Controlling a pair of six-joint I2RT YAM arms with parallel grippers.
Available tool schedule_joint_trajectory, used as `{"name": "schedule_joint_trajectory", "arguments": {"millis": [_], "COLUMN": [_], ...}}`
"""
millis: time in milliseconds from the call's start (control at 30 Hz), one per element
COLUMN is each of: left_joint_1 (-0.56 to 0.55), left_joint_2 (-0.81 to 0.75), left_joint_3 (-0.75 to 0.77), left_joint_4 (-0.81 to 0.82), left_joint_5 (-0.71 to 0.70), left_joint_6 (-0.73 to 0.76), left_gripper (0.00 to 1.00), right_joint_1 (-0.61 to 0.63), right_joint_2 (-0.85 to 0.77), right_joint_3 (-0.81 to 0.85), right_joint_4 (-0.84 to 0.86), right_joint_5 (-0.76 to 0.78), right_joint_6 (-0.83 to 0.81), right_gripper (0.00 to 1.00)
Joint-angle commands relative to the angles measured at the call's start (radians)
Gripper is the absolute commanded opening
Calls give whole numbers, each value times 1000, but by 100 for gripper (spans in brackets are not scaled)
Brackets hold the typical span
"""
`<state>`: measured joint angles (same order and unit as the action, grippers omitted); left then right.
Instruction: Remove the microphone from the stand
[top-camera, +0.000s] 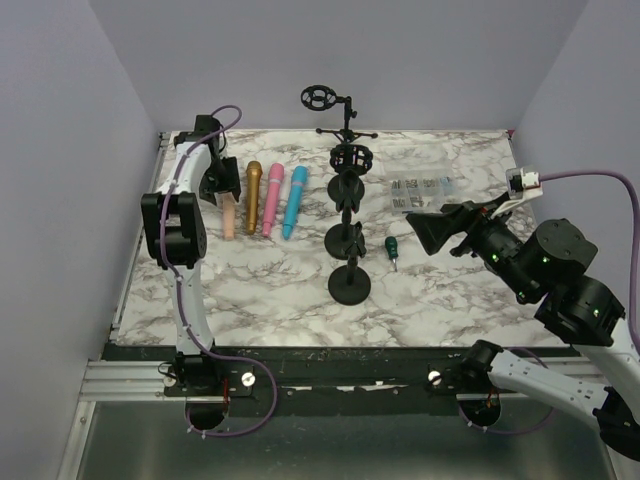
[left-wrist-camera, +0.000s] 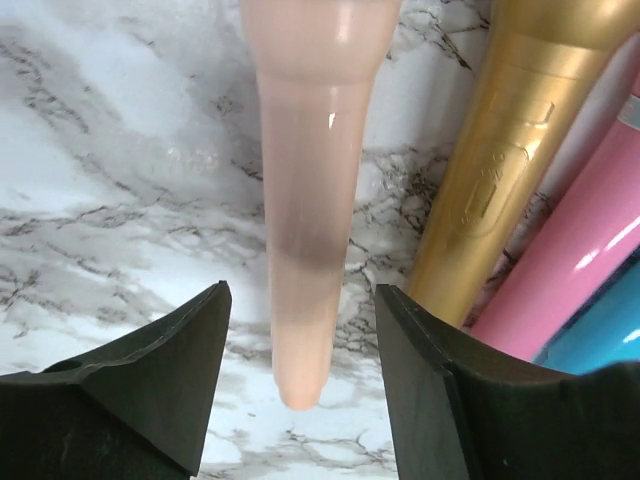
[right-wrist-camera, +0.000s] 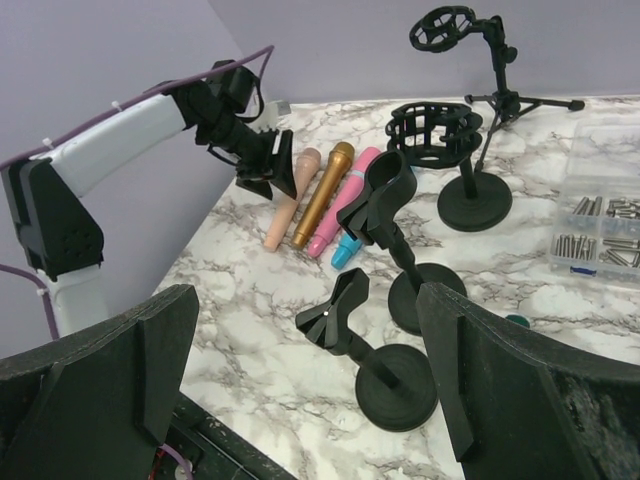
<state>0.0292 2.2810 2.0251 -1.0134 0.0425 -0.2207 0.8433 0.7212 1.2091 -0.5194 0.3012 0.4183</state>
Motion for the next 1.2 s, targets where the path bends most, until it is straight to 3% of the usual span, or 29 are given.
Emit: {"name": "schedule_joint_trajectory", "arguments": {"millis": [0,133,300,567,767,1000,1167], "left_joint_1": [12,12,11,-91,-153,-158,-158], "left_joint_2": [-144,-269,-510,-1049,-1438,-1857,-2054], "left_joint_3": [-54,-146,-377,-774,-992,-1121,-1161], "left_joint_4": [25,63,169,399,551,633,674], "left_joint_5": [41,87,172,359,472,504,497], "left_joint_6": [-3,-38,-99,-218,-263,-276,-306], "left_gripper": [61,64,64,65,66,70,72], "right_joint_1": [4,4,4,5,4,5,4], "right_joint_2": [8,8,-2,13,0,-62,-97], "right_joint_3": [9,-7,-30,-40,-28,-37,-48], "right_joint_4": [-27,-53,-92,-247,-346,-383,-381], "right_joint_5": [1,42,68,201,298,323,314], "right_joint_6": [7,4,31,116,177,195,204], "right_gripper": [100,100,100,100,100,100,100]}}
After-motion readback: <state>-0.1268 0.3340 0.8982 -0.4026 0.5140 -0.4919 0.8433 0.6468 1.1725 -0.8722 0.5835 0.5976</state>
